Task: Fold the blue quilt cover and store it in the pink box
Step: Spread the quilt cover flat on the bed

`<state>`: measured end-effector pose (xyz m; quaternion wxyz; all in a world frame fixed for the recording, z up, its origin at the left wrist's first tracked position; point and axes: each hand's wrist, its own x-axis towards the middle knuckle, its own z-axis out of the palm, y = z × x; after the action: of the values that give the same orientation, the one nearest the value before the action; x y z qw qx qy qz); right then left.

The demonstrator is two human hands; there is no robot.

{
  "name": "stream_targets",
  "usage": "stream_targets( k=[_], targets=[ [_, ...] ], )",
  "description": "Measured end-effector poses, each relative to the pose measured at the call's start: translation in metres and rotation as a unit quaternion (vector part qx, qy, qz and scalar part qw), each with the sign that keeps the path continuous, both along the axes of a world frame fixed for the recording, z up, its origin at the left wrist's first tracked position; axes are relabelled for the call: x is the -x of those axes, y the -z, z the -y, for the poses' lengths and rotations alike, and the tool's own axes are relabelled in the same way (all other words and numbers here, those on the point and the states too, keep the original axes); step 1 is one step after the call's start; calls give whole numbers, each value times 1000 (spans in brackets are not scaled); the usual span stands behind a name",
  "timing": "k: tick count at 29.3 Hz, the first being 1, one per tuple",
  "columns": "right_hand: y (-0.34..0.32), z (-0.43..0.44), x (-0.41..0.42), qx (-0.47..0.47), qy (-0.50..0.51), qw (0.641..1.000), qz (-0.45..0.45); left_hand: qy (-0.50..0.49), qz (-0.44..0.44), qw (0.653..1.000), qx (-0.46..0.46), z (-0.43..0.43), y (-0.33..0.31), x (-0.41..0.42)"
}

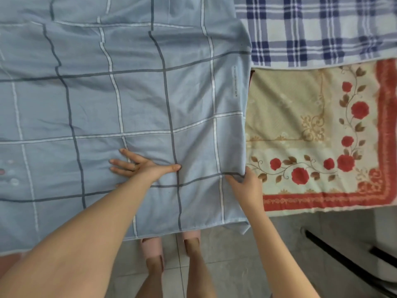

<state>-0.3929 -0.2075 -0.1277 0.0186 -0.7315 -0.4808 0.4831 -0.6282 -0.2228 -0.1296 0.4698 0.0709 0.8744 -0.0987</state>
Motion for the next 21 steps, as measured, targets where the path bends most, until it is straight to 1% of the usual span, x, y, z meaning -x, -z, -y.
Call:
stream_targets(
  k=[3,5,10,11,14,17,18,19,20,21],
  targets=[
    [-9,25,-11,-81,72,993,-44,0,-14,1000,4,2,0,-1],
    [-10,39,-25,-117,108,986,-42,5,-25,1000,4,4,0,-2],
    [10,70,-65,-120,218,968,8,12,-65,998,-11,12,3,-9],
    [11,72,-68,-123,231,965,2,8,-72,997,-14,14,5,-9],
    [8,82,-72,-106,237,965,-43,-8,-92,995,-42,21,10,-13],
    [9,102,-74,-83,214,971,-66,-4,-128,985,-119,35,13,-23],
    [10,110,-75,-78,219,970,-67,30,-148,974,-166,40,13,-31],
    [12,117,-77,-70,222,970,-66,88,-170,956,-223,45,14,-40],
    [14,124,-78,-62,222,971,-64,162,-181,928,-281,47,13,-50],
    [18,130,-80,-53,212,974,-56,242,-175,895,-332,46,12,-59]
  ],
)
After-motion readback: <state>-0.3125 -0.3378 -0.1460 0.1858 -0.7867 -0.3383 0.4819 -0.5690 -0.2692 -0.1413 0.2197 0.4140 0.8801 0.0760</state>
